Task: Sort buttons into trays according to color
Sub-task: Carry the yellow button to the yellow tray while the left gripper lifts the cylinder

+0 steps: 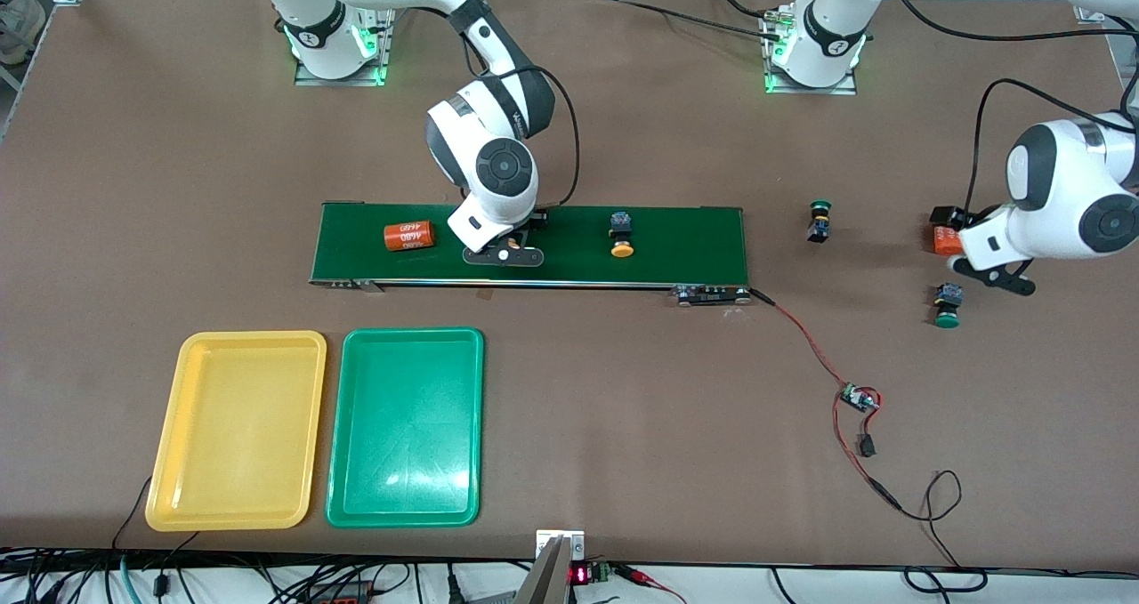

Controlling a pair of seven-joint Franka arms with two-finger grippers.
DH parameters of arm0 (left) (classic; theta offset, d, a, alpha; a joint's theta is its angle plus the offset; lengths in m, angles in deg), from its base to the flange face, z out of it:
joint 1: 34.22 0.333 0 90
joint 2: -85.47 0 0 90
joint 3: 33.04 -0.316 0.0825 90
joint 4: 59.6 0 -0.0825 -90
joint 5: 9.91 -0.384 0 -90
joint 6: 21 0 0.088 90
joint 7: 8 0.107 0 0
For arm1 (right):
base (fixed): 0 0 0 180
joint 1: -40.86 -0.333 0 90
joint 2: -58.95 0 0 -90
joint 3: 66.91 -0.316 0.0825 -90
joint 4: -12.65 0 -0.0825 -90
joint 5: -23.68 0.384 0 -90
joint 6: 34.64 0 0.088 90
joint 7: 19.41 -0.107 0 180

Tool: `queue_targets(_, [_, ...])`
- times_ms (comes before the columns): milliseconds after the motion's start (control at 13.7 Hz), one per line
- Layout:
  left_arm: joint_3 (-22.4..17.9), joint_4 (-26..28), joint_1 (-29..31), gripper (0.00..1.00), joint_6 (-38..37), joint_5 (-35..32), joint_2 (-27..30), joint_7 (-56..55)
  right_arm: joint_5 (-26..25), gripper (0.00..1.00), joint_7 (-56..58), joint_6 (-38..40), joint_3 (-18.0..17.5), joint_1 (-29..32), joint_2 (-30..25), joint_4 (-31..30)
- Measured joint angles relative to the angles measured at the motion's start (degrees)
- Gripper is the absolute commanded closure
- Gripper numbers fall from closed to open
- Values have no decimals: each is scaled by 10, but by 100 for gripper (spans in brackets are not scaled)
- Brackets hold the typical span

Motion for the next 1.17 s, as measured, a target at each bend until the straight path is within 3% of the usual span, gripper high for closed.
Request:
queue_targets(219, [-24,51,1,0,85,0,-9,10,0,93,1,-1,3,2,0,2])
queue_targets(365, [-27,60,4,2,118,0,-26,11,0,94,1,-3,8,4,-2,11])
queue_targets(511, [-28,61,14,36,136,0,-44,15,0,94,2,2,15,14,-12,35])
queue_targets(730, [-29,61,19,67,154,0,-60,19,0,98,2,29,32,55,-31,86])
queue_targets(877, [-28,59,19,77,155,0,-61,19,-1,99,6,32,38,106,-33,102])
queue_targets(1023, [-19,51,19,79,146,0,-58,20,-1,100,16,16,40,165,-23,105])
queue_targets(1169, [18,29,18,79,90,2,-42,20,-2,100,53,-7,41,220,3,116])
